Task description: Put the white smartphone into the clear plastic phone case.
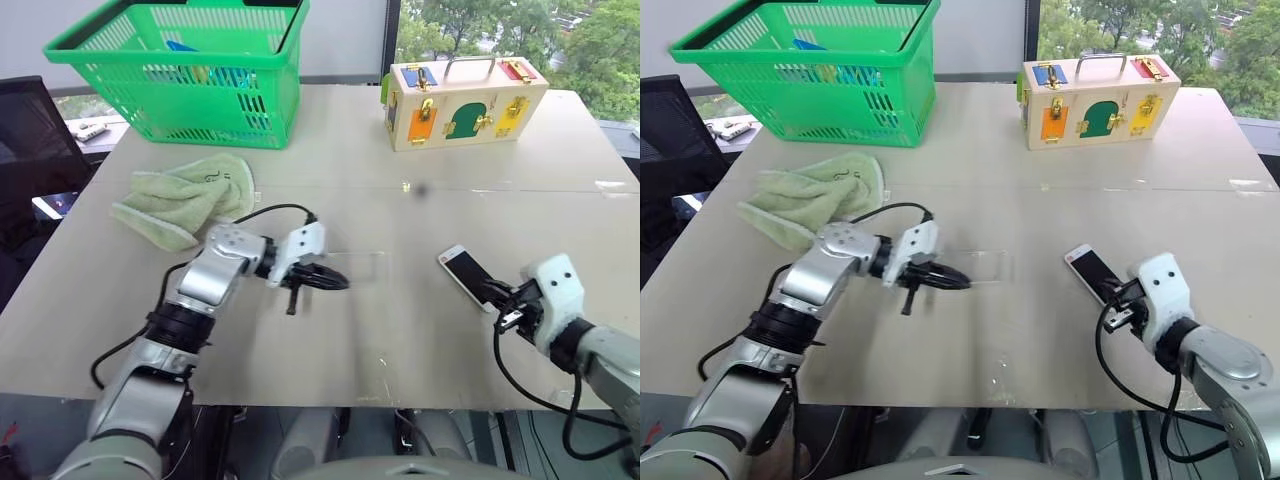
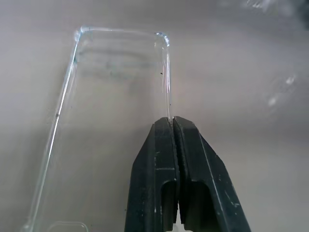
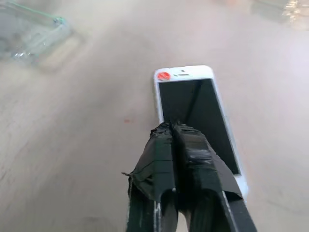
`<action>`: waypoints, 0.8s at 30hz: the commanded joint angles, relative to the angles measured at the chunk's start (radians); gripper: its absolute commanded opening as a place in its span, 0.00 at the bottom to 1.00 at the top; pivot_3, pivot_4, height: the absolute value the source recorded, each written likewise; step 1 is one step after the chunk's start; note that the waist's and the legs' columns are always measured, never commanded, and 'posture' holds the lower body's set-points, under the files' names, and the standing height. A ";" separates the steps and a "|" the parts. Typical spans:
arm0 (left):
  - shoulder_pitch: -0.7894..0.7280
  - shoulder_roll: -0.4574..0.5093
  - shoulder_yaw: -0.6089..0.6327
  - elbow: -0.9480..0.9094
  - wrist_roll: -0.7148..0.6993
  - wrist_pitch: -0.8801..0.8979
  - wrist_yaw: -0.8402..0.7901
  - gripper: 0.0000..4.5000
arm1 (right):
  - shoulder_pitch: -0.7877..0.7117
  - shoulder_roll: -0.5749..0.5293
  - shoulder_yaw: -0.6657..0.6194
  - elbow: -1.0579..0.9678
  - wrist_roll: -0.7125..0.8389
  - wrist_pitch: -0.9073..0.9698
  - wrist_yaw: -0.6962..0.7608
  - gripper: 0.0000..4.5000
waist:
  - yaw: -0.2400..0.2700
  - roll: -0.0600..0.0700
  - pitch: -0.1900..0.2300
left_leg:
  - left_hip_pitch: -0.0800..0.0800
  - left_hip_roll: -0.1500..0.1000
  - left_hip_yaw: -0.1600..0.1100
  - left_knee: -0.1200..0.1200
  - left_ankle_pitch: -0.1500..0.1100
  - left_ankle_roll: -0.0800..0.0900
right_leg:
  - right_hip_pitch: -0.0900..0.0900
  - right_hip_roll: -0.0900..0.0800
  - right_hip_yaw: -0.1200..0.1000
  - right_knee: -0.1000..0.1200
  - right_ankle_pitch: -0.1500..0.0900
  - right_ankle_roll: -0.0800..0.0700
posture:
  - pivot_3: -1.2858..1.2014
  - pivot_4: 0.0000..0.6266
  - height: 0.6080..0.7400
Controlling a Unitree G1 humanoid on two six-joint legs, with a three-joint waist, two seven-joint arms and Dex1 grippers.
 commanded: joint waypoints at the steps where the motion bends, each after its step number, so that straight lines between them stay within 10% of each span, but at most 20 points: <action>1: -0.030 -0.034 -0.021 -0.027 0.002 0.023 0.035 0.00 | 0.012 -0.006 -0.046 -0.040 -0.002 -0.032 -0.004 0.01 | -0.002 0.000 0.000 | 0.000 0.000 0.000 0.000 0.000 0.000 | 0.000 0.000 0.000 0.000 0.000 0.000 | 0.52 0.24 1.00; 8: -0.032 -0.074 -0.067 0.007 0.039 -0.003 0.074 0.00 | 0.024 0.002 -0.048 -0.043 0.030 -0.052 0.012 0.01 | 0.001 0.000 0.000 | 0.000 0.000 0.000 0.000 0.000 0.000 | 0.000 0.000 0.000 0.000 -0.001 0.001 | 0.52 0.24 1.00; 18: -0.041 -0.116 -0.093 0.002 0.051 0.036 0.118 0.00 | -0.044 -0.058 0.046 0.028 -0.003 -0.037 0.007 0.95 | 0.000 0.000 0.000 | 0.000 0.000 0.000 0.000 0.000 0.000 | 0.000 0.000 0.000 0.000 0.000 0.000 | 0.52 0.24 1.00; 24: -0.014 -0.100 0.007 -0.078 -0.038 0.098 0.151 0.48 | -0.136 -0.079 0.140 0.139 -0.063 -0.040 -0.001 1.00 | 0.001 0.000 0.000 | 0.000 0.000 0.000 0.000 0.000 0.000 | 0.000 0.000 0.000 0.000 0.000 0.000 | 0.52 0.24 1.00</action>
